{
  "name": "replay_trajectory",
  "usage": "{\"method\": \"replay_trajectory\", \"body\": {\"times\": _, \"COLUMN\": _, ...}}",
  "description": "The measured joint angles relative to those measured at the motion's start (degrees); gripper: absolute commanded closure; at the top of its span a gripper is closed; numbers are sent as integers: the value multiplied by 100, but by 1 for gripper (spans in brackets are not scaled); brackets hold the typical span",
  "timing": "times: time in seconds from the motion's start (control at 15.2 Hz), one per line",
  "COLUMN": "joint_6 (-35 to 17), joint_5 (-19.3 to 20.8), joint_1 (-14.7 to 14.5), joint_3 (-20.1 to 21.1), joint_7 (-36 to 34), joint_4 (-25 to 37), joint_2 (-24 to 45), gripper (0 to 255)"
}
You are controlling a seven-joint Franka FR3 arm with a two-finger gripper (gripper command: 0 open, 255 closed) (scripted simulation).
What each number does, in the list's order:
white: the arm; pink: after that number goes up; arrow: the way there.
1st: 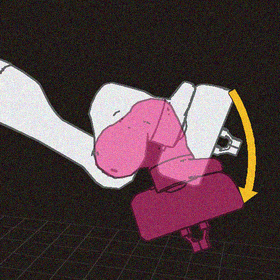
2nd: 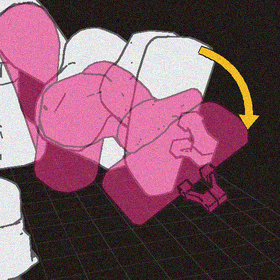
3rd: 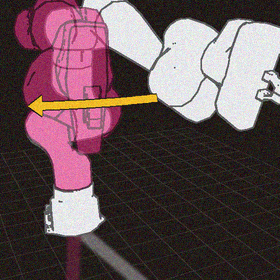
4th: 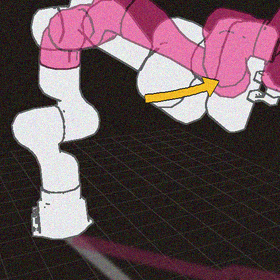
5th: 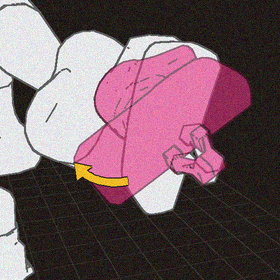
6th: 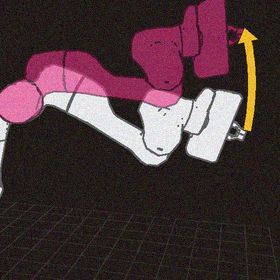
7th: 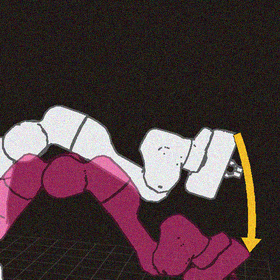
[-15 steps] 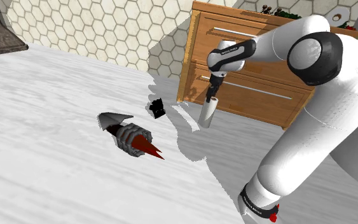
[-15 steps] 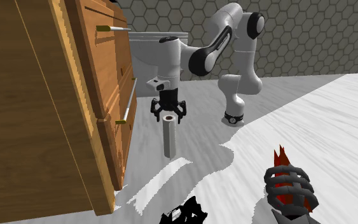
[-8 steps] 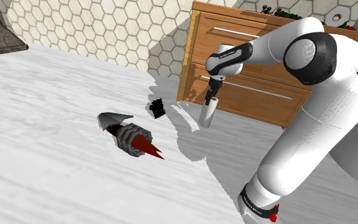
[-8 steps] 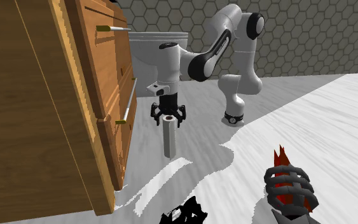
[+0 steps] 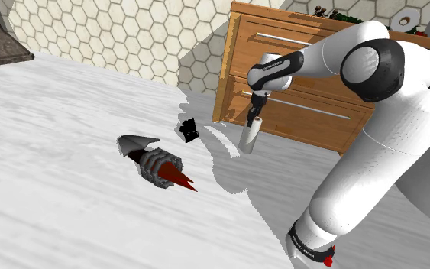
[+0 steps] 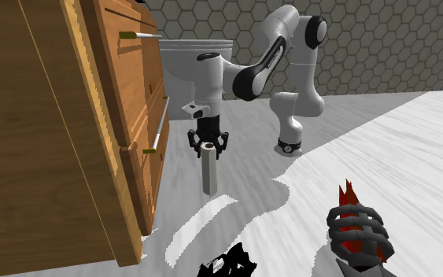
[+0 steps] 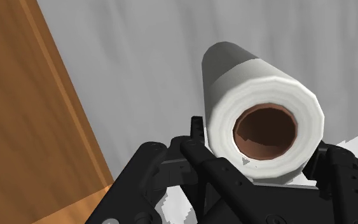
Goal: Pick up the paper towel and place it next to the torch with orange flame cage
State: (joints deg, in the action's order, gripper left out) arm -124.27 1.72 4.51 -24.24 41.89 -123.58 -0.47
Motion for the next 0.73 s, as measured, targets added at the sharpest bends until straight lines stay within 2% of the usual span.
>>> {"method": "replay_trajectory", "body": {"times": 0.4, "joint_6": 33, "joint_5": 9, "joint_1": -1, "joint_3": 1, "joint_7": -6, "joint_4": 15, "joint_2": -20, "gripper": 255}}
{"method": "replay_trajectory", "body": {"times": 0.73, "joint_6": 370, "joint_5": 76, "joint_1": -7, "joint_3": 12, "joint_7": -49, "joint_4": 209, "joint_2": -177, "gripper": 255}}
